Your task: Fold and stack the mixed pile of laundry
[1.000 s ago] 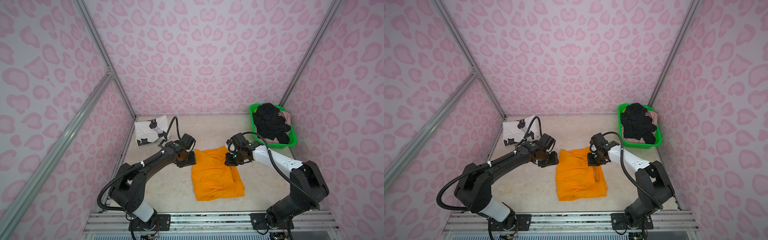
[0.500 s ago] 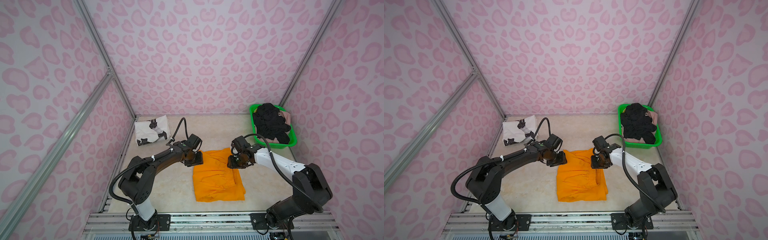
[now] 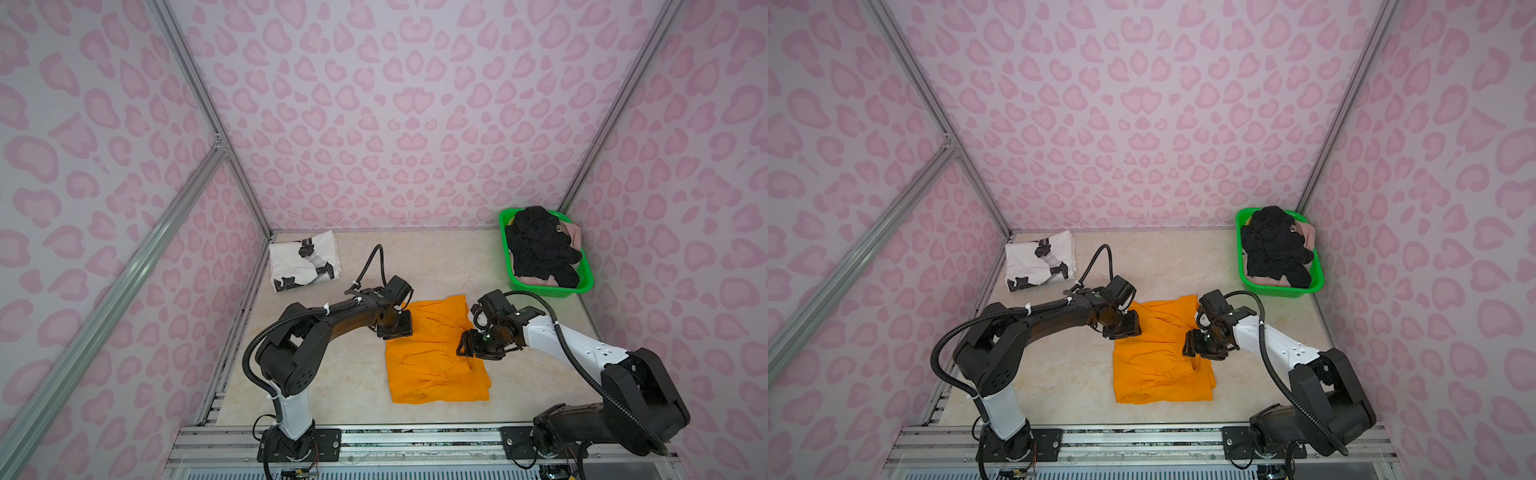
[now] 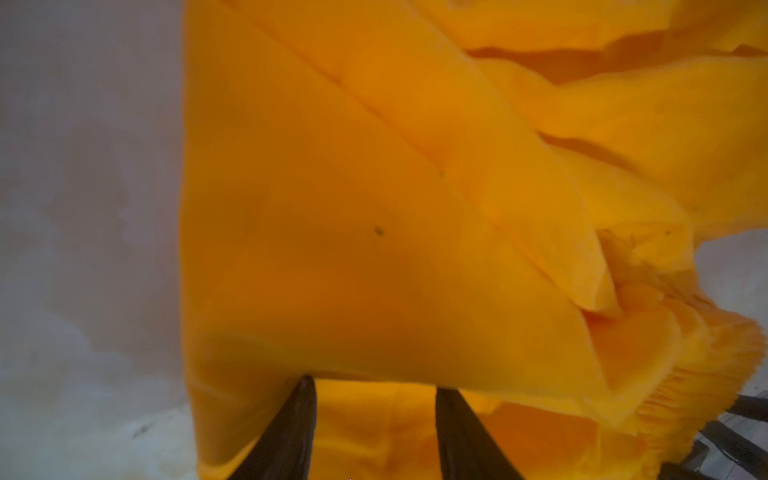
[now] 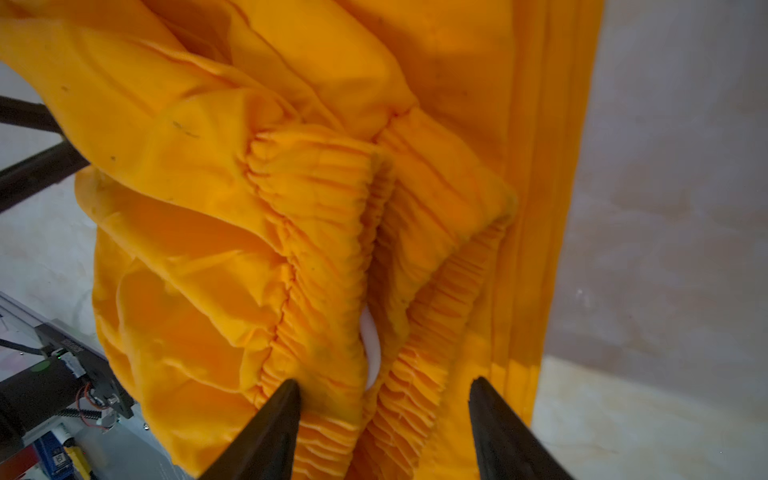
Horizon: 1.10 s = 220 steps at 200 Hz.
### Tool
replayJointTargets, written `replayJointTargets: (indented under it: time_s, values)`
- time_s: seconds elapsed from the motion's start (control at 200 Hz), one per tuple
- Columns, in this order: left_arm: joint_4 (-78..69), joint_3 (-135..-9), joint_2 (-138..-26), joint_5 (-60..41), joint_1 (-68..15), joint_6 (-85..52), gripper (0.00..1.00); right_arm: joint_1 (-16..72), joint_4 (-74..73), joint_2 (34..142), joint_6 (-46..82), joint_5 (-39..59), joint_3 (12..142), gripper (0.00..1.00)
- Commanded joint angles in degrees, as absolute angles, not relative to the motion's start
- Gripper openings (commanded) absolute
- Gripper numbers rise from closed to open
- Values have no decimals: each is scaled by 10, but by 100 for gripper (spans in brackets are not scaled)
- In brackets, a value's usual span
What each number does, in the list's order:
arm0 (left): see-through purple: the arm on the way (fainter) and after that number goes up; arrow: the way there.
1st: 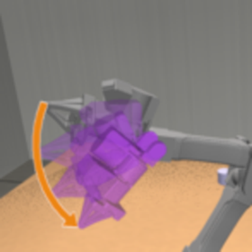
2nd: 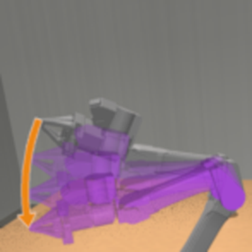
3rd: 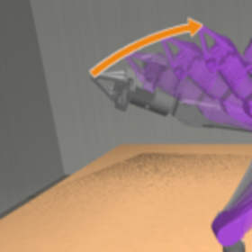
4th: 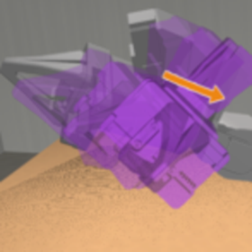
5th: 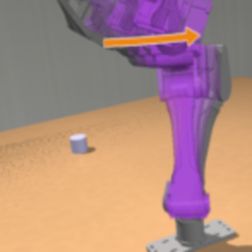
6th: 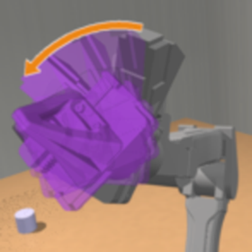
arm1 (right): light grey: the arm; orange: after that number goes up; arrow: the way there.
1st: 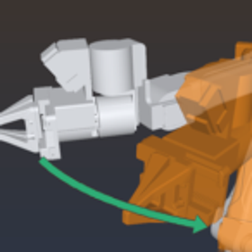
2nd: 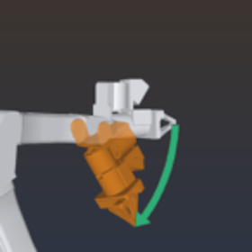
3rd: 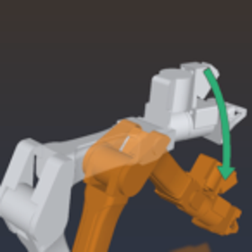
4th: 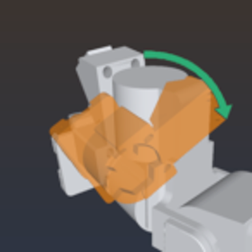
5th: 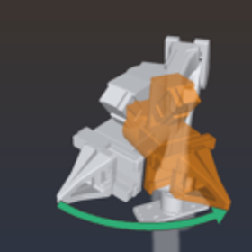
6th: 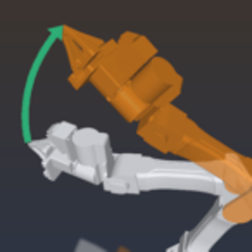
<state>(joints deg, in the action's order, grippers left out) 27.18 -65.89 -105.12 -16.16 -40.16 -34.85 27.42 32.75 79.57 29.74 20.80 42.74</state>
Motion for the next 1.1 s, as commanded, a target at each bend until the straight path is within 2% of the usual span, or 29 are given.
replayJointTargets:
  time_s: [0.0, 0.32, 0.565, 0.65, 0.76, 0.83, 0.995, 1.095]
  values:
    - [261, -656, -1058, -164, -403, -348, 49, 267, 275, 804, 322, 254, 410, 65]
    - [259, -656, -1070, -163, -409, -350, 49, 229, 165, 835, 345, 338, 382, 63]
    - [258, -659, -1076, -165, -410, -352, 49, 229, 163, 836, 323, 370, 402, 38]
    - [258, -661, -1072, -164, -410, -353, 48, 229, 201, 837, 293, 360, 420, 19]
    - [275, -672, -1052, -152, -410, -351, 48, 231, 258, 831, 236, 356, 459, 5]
    - [300, -687, -1031, -136, -409, -345, 48, 232, 299, 823, 195, 357, 493, 0]
    - [353, -724, -977, -113, -404, -330, 56, 231, 397, 821, 92, 375, 584, 0]
    - [372, -739, -963, -121, -403, -320, 58, 225, 428, 829, 59, 353, 617, 0]
